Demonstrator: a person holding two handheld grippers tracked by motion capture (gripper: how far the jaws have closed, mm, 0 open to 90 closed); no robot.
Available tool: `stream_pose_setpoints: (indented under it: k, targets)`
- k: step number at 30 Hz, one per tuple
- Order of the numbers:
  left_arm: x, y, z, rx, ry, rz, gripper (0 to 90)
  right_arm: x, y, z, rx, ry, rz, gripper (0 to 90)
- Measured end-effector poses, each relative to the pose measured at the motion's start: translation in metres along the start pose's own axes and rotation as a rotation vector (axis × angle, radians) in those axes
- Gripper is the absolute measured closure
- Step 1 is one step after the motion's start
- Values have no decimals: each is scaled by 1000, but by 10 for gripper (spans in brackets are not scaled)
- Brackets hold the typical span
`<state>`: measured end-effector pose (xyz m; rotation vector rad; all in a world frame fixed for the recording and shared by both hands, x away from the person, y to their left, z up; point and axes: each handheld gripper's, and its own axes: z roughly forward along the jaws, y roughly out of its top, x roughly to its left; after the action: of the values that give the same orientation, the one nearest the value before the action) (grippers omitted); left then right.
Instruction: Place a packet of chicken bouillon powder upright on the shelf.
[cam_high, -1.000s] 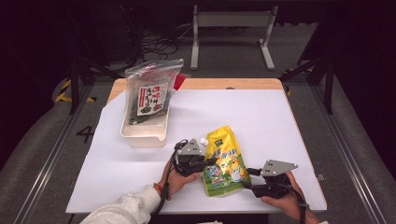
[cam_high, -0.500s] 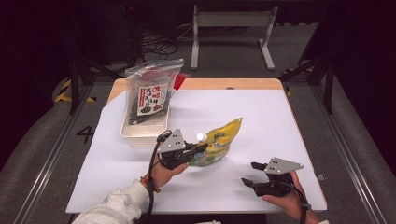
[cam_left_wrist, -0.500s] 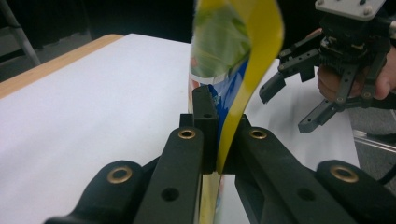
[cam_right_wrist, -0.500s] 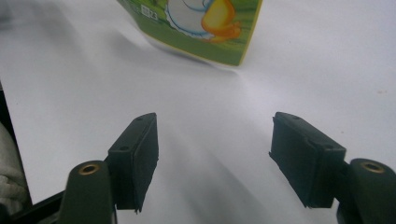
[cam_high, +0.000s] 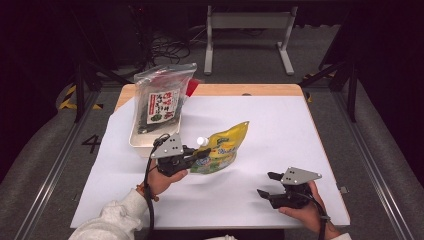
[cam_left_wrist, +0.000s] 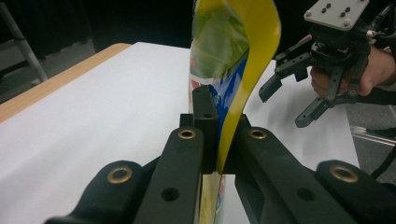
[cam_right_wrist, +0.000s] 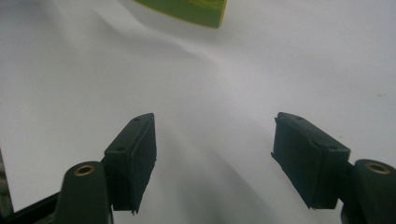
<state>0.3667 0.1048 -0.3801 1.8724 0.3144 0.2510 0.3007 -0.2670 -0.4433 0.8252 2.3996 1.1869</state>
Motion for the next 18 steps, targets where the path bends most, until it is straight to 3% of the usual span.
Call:
stream_pose_setpoints:
  k: [3, 10, 18]
  targets:
    - [4, 1, -5, -3, 2, 12, 896, 2, 1, -2, -11, -25, -8, 296]
    - [10, 3, -20, -21, 25, 15, 896, 0, 1, -4, -27, -34, 8, 293]
    - [22, 8, -52, -48, 69, 26, 896, 0, 3, -1, -32, -30, -1, 294]
